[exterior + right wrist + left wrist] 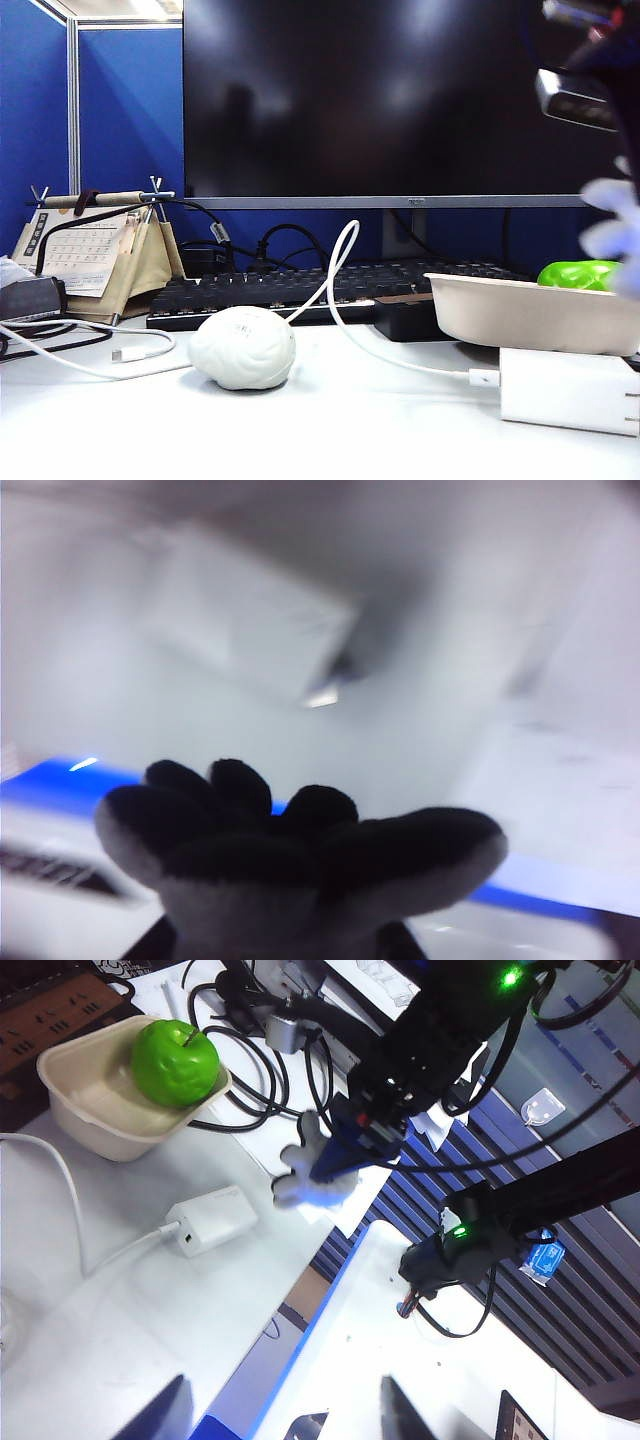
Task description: Place the tilting octopus upright.
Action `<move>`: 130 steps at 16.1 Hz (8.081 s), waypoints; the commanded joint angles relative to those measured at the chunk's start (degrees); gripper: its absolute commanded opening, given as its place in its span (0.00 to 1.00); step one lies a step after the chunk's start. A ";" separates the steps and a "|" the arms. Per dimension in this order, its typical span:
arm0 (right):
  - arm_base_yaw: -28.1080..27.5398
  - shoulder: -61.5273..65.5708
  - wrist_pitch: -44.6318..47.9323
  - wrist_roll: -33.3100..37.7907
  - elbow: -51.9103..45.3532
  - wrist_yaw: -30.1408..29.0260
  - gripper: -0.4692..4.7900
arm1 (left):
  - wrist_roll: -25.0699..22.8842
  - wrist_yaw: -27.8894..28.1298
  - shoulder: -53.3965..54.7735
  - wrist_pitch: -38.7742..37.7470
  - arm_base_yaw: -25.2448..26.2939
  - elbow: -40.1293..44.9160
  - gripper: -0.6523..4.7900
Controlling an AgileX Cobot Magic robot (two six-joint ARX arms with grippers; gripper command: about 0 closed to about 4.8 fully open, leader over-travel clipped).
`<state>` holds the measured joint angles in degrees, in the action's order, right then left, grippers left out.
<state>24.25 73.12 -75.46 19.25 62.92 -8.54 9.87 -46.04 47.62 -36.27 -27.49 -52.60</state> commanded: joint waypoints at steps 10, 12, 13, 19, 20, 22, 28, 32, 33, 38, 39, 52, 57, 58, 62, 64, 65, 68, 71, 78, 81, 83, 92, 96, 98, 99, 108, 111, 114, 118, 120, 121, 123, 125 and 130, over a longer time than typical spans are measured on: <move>-0.35 1.51 -3.65 0.33 -0.22 4.98 0.51 | -0.85 -1.81 -0.04 -3.54 -0.24 -0.04 0.57; -0.42 2.54 -3.65 0.35 -0.22 5.01 0.51 | -1.99 -1.81 -0.04 -3.76 -0.24 -0.04 0.57; -0.44 3.67 -3.65 0.52 -0.22 4.98 0.51 | -2.25 -1.81 -0.04 -4.22 -0.24 -0.04 0.57; -1.84 9.51 -3.65 0.46 -0.22 5.97 0.51 | -3.93 -1.77 -0.04 -5.22 -0.24 -0.04 0.57; -1.84 10.21 -3.65 0.46 -0.22 6.08 0.51 | -3.93 -1.77 -0.04 -5.25 -0.24 -0.04 0.57; -1.86 11.47 -3.69 0.48 -0.22 6.08 0.51 | -3.93 -1.77 -0.04 -5.25 -0.24 -0.04 0.57; -1.86 15.28 -3.54 0.48 -0.22 6.10 0.51 | -3.93 -1.77 -0.04 -5.29 -0.24 -0.04 0.57; -1.86 17.07 -2.03 0.48 -0.28 6.05 0.51 | -3.93 -1.77 -0.04 -5.49 -0.24 -0.04 0.57; -1.84 17.73 -2.08 0.48 -0.31 6.05 0.51 | -3.93 -1.77 -0.04 -5.62 -0.24 -0.04 0.57; -1.84 19.23 -0.96 0.46 -0.72 6.08 0.51 | -3.93 -1.77 -0.04 -5.75 -0.24 -0.04 0.57; -1.84 19.69 -0.31 0.46 -1.07 6.05 0.55 | -3.93 -1.77 -0.04 -5.79 -0.24 -0.04 0.57; -1.84 19.74 5.44 0.20 -0.98 9.25 0.84 | -3.93 -1.75 -0.04 -5.88 -0.24 -0.04 0.57; -1.84 19.67 7.28 -0.22 -0.83 13.16 0.93 | -3.93 -1.60 -0.04 -5.79 -0.24 -0.04 0.57; -1.84 19.52 7.74 -0.24 -0.81 13.14 0.93 | -3.93 -1.62 -0.04 -5.62 -0.24 -0.04 0.57; -1.81 16.72 9.99 -1.46 1.09 13.16 0.93 | -3.93 -1.62 -0.04 -4.26 -0.24 -0.04 0.57; -1.81 14.10 10.45 -1.95 3.37 13.14 0.93 | -3.93 -1.60 -0.04 -2.89 -0.24 -0.04 0.57; -1.79 12.90 10.56 -1.95 4.02 13.14 0.93 | -3.93 -1.60 -0.04 -2.25 -0.24 -0.04 0.57; -1.77 7.91 11.52 -2.62 4.48 13.14 0.93 | -3.93 -1.57 -0.04 -0.31 -0.24 -0.04 0.57; -1.64 -0.63 10.93 -2.97 4.48 12.66 0.93 | -3.87 -1.57 -0.07 1.99 -0.24 -0.07 0.57; 1.62 -23.28 0.07 -2.64 4.44 6.43 0.74 | -3.43 -1.70 -1.90 0.74 -0.24 -0.09 0.57; 3.78 -32.22 -0.72 -1.07 4.37 0.24 0.55 | -3.43 -1.79 -3.34 -0.87 -0.24 -0.09 0.57; 4.15 -41.59 0.98 1.79 4.37 -5.66 0.50 | -3.41 -2.40 -6.40 -1.49 -0.24 -0.09 0.57; 1.88 -63.87 -3.61 4.92 4.09 -12.04 0.46 | 0.09 -2.64 -29.09 -4.22 -0.22 -0.09 0.56; -4.37 -69.77 -3.54 4.79 4.09 -17.14 0.46 | 0.26 -2.89 -39.50 -7.50 -0.22 -0.09 0.56; -8.17 -72.57 -3.52 4.79 4.09 -17.00 0.46 | 0.09 -4.46 -44.81 -9.33 -0.22 -0.09 0.56; -10.10 -72.89 -3.30 4.48 4.11 -15.23 0.46 | -1.01 -2.14 -46.45 -9.27 -0.17 -0.09 0.56; -19.61 -72.91 15.43 -8.24 -10.93 6.47 0.46 | -4.09 36.15 -47.15 -5.51 -0.15 8.00 0.45; -19.58 -72.91 25.31 -8.13 -20.85 6.05 0.46 | -4.09 36.17 -47.15 3.61 -0.15 15.39 0.33; -19.56 -72.65 36.15 -7.23 -30.05 6.08 0.46 | -9.05 36.41 -47.12 14.62 -0.15 24.06 0.15; -19.56 -72.74 45.62 -7.26 -35.30 6.05 0.31 | -11.41 38.40 -47.12 16.61 -0.15 29.16 0.11; -19.58 -72.74 48.63 -7.26 -39.08 6.08 0.08 | -11.39 41.42 -47.12 17.66 -0.15 29.38 0.11; -19.56 -72.74 50.07 -7.23 -40.74 6.08 0.08 | -11.39 42.32 -47.12 17.55 -0.15 29.46 0.11; -19.56 -72.76 52.48 -7.17 -43.76 6.05 0.08 | -11.34 42.27 -47.12 17.53 -0.15 29.77 0.11; -19.56 -72.76 53.53 -6.99 -46.40 6.08 0.08 | -9.77 42.23 -47.12 17.53 -0.15 31.56 0.11; -19.56 -72.76 52.57 -6.99 -47.76 6.01 0.08 | -7.41 42.40 -47.12 19.06 -0.15 36.20 0.11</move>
<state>4.67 0.32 -23.46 12.14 15.05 -2.59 2.28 -3.84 0.45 -17.91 -27.66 -16.95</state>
